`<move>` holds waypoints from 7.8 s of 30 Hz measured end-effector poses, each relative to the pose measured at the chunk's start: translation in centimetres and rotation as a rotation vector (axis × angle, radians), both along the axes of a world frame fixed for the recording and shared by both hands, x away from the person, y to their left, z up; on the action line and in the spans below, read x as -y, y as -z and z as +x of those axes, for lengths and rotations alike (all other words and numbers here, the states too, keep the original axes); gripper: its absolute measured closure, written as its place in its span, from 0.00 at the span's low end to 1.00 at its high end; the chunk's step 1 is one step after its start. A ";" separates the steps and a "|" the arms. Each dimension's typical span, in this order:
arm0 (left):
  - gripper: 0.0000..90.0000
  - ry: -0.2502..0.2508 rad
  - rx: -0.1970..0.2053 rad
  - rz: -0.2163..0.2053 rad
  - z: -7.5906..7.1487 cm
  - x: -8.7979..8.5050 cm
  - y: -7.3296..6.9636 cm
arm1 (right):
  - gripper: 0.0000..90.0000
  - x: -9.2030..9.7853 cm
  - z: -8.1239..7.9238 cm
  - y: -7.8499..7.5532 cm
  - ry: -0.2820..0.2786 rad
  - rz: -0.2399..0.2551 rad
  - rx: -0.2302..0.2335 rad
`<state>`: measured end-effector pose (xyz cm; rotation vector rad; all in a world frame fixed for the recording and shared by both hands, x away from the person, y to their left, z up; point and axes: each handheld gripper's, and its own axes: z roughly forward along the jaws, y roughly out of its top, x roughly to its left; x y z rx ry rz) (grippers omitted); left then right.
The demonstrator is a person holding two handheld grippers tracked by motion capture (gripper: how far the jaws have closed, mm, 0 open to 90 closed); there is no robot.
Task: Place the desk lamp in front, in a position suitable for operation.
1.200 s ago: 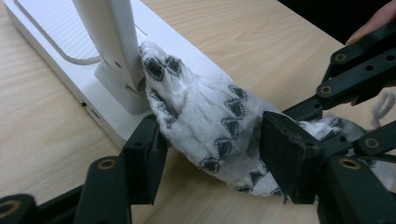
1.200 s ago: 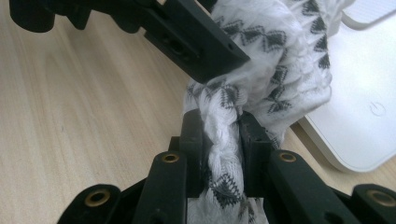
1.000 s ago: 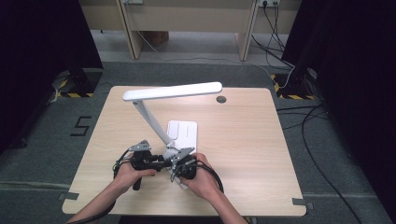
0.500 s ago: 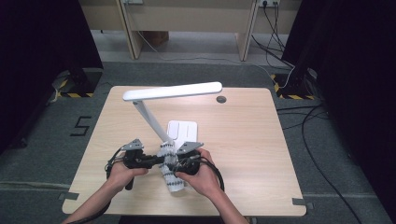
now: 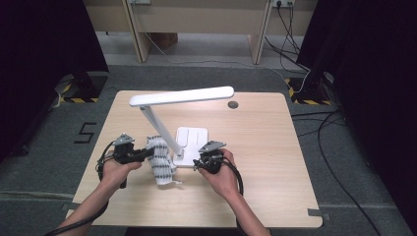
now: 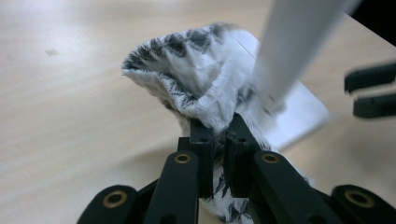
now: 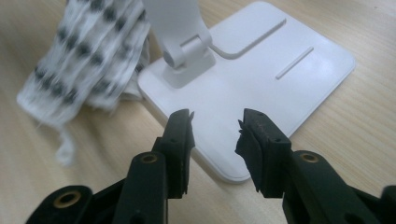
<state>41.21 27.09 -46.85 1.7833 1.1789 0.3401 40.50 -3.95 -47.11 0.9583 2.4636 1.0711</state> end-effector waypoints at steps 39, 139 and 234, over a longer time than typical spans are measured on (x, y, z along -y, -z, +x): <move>0.92 -0.054 0.122 -0.056 8.3 3.7 3.2 | 0.74 -1.0 2.0 2.9 0.072 0.006 0.010; 0.93 -0.007 -0.003 0.172 -4.9 -3.9 2.3 | 0.78 -1.0 2.0 3.2 0.076 0.042 0.002; 0.60 0.064 0.017 0.160 -2.3 5.0 1.1 | 0.67 4.8 -0.2 2.3 0.150 0.039 -0.029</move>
